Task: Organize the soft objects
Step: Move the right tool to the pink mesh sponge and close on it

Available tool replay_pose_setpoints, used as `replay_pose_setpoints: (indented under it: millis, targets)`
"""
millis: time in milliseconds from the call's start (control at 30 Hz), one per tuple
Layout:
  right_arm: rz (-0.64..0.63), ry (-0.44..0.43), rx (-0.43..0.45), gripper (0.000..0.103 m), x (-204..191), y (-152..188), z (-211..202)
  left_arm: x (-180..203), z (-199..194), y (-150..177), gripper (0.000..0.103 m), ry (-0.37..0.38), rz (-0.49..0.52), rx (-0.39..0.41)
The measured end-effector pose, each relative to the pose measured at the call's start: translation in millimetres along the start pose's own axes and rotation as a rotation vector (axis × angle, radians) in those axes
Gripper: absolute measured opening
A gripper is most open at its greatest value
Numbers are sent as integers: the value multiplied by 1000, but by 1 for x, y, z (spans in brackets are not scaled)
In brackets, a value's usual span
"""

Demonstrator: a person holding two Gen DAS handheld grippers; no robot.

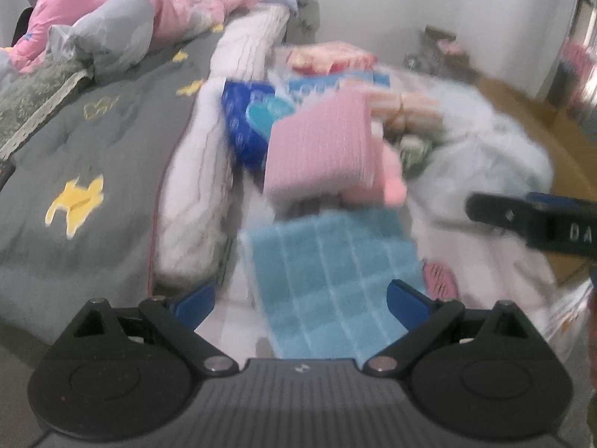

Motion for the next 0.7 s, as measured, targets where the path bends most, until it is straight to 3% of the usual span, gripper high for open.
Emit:
replay_pose_setpoints:
  millis: [133, 233, 300, 433, 500, 567, 700]
  targets:
    - [10, -106, 76, 101, -14, -41, 5, -4, 2, -15, 98, 37, -39, 64]
    - [-14, -179, 81, 94, -34, -71, 24, -9, 10, -24, 89, 50, -71, 76]
    - [-29, -230, 64, 81, -48, -87, 43, -13, 17, -28, 75, 56, -94, 59]
    - [-67, -283, 6, 56, -76, -110, 83, -23, 28, -31, 65, 85, -156, 29]
    - [-89, -285, -42, 31, -82, -108, 99, -26, 30, -31, 58, 88, -165, 18]
    - [-78, -304, -90, 19, -83, -103, 107, -28, 31, -29, 55, 94, -165, 7]
    - [-77, -331, -110, 18, -78, -80, 88, -27, 28, -21, 53, 125, -147, -16]
Point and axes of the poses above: each gripper's, at about its wrist camera, not at the fingertips, and z roughly the way its jaws point, x to its right, y to its underside, the point moved 4 cm from there along z, roughly the way its jaws point, and after that the axes turned 6 degrees about y, right-handed, at the moved point
